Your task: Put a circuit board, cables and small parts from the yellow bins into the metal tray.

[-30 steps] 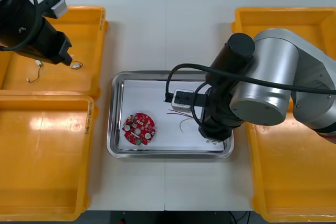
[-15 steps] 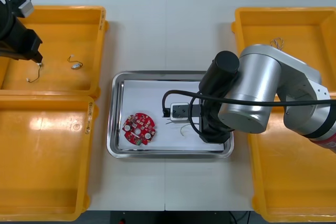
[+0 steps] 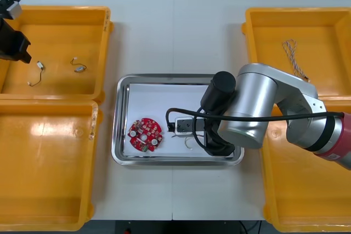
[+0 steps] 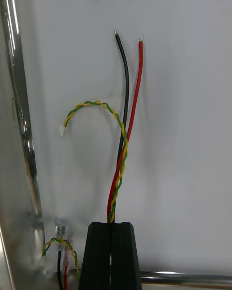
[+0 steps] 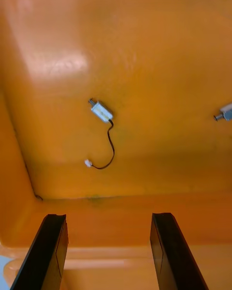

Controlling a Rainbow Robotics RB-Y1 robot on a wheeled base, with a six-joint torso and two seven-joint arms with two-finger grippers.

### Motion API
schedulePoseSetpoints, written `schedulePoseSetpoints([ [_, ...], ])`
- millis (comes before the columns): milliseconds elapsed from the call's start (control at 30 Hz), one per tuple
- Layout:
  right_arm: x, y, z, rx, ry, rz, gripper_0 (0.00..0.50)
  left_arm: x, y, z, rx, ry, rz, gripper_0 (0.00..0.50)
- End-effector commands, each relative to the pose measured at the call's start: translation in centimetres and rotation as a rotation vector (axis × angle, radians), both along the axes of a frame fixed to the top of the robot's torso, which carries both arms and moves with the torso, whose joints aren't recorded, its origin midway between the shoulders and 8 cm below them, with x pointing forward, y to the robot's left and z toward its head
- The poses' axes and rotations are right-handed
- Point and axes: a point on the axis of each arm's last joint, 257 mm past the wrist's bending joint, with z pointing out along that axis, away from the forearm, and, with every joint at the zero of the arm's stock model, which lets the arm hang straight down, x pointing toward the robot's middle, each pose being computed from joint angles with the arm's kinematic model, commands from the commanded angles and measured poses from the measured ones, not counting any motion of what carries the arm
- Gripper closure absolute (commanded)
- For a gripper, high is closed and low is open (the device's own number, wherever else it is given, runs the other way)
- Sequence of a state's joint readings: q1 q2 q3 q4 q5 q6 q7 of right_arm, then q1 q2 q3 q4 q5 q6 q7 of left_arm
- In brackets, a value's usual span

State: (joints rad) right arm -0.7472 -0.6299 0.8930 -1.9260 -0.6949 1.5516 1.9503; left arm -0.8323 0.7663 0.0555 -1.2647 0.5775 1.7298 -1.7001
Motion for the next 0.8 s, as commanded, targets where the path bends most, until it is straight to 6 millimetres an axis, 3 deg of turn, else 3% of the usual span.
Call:
schedulePoseSetpoints([
  [33,0.1,2.5,0.7,0.02,-0.025,0.058,0.5,3.3,-1.1,3.0,-0.012,-0.109,-0.028,0.0],
  [300,0.0,2.9,0.7,0.029,-0.029,0.059,0.494,5.0,-1.7,1.8,-0.029,-0.146,-0.03,0.0],
  [400,0.1,2.9,0.8,0.03,-0.033,0.059,0.4,5.3,-2.1,1.2,-0.038,-0.148,-0.034,0.0],
  [467,0.2,2.9,0.8,0.03,-0.034,0.058,0.207,5.6,-2.1,0.7,-0.042,-0.15,-0.03,0.0],
  [500,0.1,3.0,0.8,0.03,-0.033,0.057,0.178,5.7,-2.2,0.6,-0.044,-0.152,-0.031,0.0],
  [600,0.1,3.1,0.8,0.035,-0.032,0.055,0.03,6.3,-1.8,0.0,-0.04,-0.166,-0.028,0.0],
  [667,0.1,3.0,0.8,0.035,-0.031,0.049,0.0,6.4,-1.6,-0.3,-0.035,-0.165,-0.026,0.0],
  [800,0.1,2.9,0.8,0.036,-0.026,0.039,0.0,6.8,-1.3,-0.6,-0.02,-0.175,-0.025,0.0],
])
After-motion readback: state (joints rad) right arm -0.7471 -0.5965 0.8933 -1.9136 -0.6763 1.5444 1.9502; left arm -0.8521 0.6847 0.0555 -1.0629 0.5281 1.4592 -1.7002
